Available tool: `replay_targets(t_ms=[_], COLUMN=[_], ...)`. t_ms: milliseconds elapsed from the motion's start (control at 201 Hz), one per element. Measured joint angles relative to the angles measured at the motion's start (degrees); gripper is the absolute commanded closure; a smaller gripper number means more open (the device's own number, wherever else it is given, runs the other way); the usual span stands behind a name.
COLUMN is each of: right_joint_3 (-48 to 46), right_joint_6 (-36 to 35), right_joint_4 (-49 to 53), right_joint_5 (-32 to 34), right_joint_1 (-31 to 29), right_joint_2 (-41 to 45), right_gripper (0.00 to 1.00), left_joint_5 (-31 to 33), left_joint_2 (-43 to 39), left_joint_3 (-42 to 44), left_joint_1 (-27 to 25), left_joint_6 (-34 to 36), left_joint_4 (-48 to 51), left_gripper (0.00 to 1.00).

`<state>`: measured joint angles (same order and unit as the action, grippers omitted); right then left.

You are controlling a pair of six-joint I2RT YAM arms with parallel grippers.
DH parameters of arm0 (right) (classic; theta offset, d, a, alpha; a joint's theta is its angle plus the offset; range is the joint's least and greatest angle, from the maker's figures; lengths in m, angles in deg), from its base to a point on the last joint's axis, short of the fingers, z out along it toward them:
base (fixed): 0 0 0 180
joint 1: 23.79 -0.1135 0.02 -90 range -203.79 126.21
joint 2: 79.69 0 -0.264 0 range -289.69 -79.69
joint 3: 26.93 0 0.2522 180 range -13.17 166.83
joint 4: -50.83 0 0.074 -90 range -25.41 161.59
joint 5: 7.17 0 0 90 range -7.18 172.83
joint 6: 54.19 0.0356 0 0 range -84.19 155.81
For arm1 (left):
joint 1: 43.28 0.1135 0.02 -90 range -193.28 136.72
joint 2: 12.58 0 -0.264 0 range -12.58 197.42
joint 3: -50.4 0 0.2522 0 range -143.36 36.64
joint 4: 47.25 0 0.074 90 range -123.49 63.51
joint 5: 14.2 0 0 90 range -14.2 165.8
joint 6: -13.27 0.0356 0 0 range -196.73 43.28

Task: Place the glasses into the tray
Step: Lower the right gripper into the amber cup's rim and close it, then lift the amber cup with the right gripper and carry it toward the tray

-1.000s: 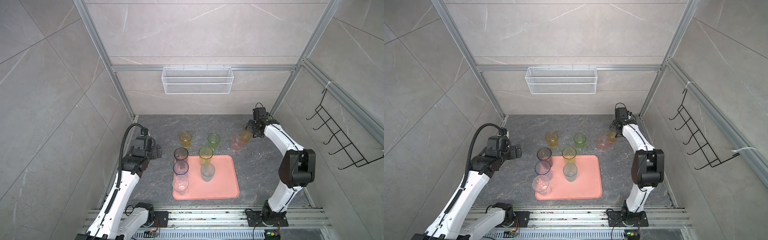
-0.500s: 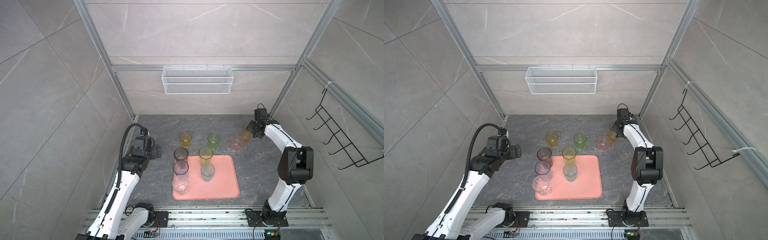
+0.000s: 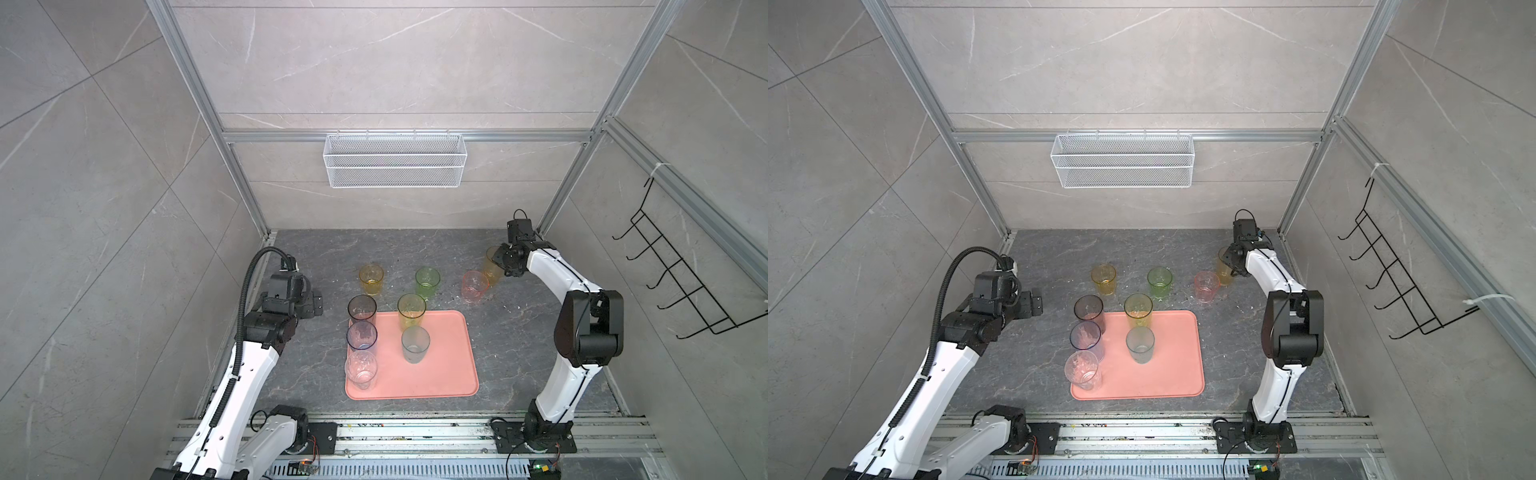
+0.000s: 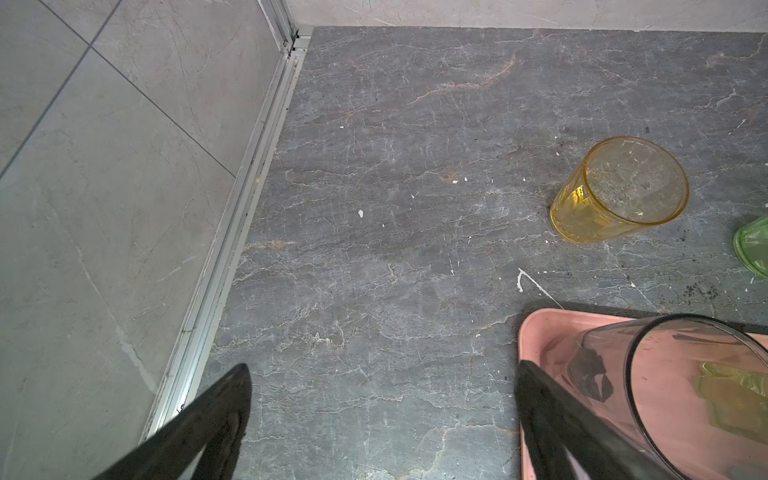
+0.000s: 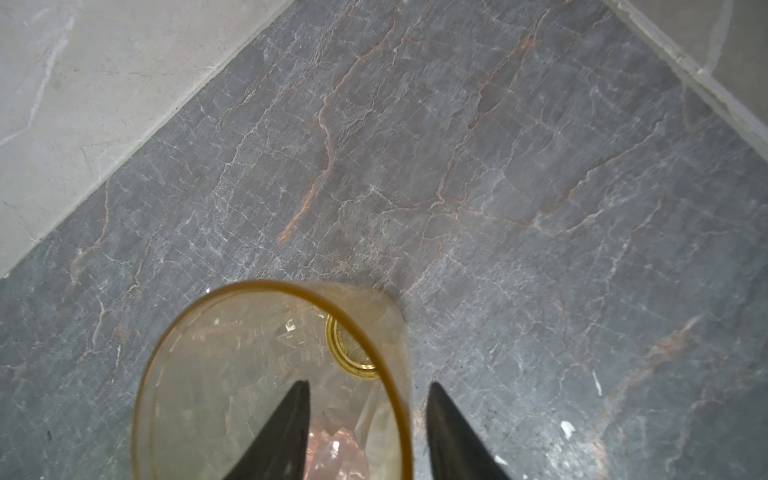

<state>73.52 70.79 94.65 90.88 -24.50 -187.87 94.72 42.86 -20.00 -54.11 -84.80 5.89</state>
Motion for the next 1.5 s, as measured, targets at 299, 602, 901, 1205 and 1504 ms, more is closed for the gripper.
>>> replay_targets(t_ms=[299,602,901,1205,1504], right_joint_3=[-0.63,-1.29,-2.89,-4.85,-5.81], right_joint_6=[-0.02,-0.02,-0.04,-0.04,-0.04], right_joint_4=[-0.9,-2.03,-3.19,-3.39,-3.39], right_joint_5=[-0.48,-1.29,-2.14,-3.19,-4.61], right_joint_1=[0.11,0.31,0.37,0.35,0.31], right_joint_2=[-0.07,-0.09,-0.07,1.9,8.46], right_gripper=[0.62,0.7,0.86,0.98,1.0], left_joint_5=[0.0,0.0,0.0,0.0,0.0], left_joint_2=[0.0,0.0,0.0,0.0,0.0], left_joint_3=[0.0,0.0,0.0,0.0,0.0], left_joint_1=[0.0,0.0,0.0,0.22,0.22], left_joint_6=[0.0,0.0,0.0,0.0,0.0], left_joint_4=[-0.02,0.0,0.0,0.0,0.0], left_gripper=[0.01,0.01,0.01,0.01,0.01])
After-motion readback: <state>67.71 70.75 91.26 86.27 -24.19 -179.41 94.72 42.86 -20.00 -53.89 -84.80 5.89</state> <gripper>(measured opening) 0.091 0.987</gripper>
